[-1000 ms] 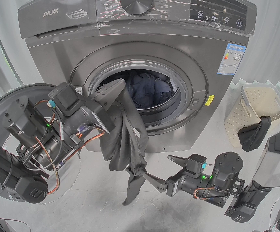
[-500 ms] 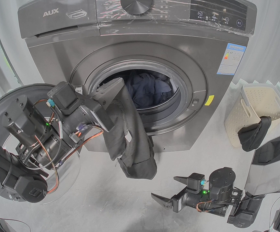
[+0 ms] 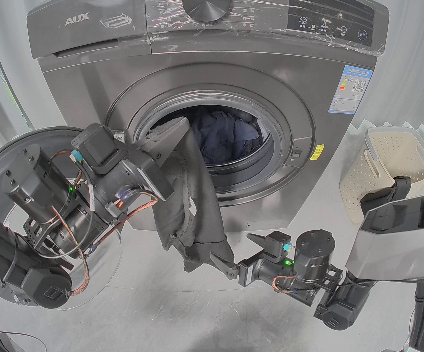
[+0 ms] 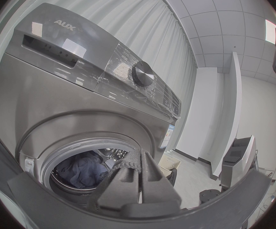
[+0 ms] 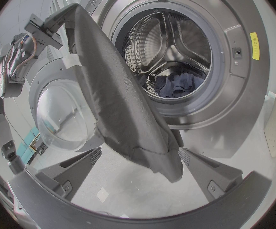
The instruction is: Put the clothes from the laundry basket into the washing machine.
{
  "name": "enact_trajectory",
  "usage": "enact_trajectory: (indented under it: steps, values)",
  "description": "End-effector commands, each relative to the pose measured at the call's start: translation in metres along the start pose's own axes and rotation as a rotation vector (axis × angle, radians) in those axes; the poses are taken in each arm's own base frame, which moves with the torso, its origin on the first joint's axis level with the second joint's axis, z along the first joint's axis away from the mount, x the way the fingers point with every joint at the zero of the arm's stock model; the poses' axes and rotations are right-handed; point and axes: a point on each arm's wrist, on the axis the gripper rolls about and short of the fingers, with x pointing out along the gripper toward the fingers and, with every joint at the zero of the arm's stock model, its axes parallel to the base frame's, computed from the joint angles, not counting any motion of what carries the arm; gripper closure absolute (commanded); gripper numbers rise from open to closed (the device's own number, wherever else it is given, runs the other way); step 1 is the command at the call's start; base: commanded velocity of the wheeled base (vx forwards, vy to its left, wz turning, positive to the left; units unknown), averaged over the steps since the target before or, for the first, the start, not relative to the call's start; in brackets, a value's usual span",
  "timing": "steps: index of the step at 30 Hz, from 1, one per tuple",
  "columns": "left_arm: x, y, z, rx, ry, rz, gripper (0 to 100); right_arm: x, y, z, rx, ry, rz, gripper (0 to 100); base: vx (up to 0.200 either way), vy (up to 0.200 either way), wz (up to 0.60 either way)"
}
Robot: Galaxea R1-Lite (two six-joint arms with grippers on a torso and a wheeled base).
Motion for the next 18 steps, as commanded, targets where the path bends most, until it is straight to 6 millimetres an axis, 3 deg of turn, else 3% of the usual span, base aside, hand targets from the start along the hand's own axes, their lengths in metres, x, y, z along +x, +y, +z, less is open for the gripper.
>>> enact_trajectory:
  steps: [1, 7, 11, 18]
  values:
    - [0.001, -0.001, 0.003, 0.001, -0.016, -0.006, 100, 0.036, -0.005, -0.016, -0.002, -0.025, 0.001, 0, 0.000, 0.000, 0.00]
    - [0.001, -0.001, 0.005, 0.004, -0.023, -0.007, 100, 0.069, 0.001, -0.030, -0.003, -0.065, 0.036, 0, 0.000, 0.000, 0.00]
    - [0.001, -0.001, 0.005, 0.004, -0.023, -0.007, 100, 0.088, 0.002, -0.028, -0.003, -0.126, 0.048, 0, 0.000, 0.000, 0.00]
    - [-0.001, -0.003, 0.013, 0.007, -0.045, -0.016, 100, 0.105, -0.004, -0.027, -0.002, -0.171, 0.038, 0, 0.000, 0.000, 0.00]
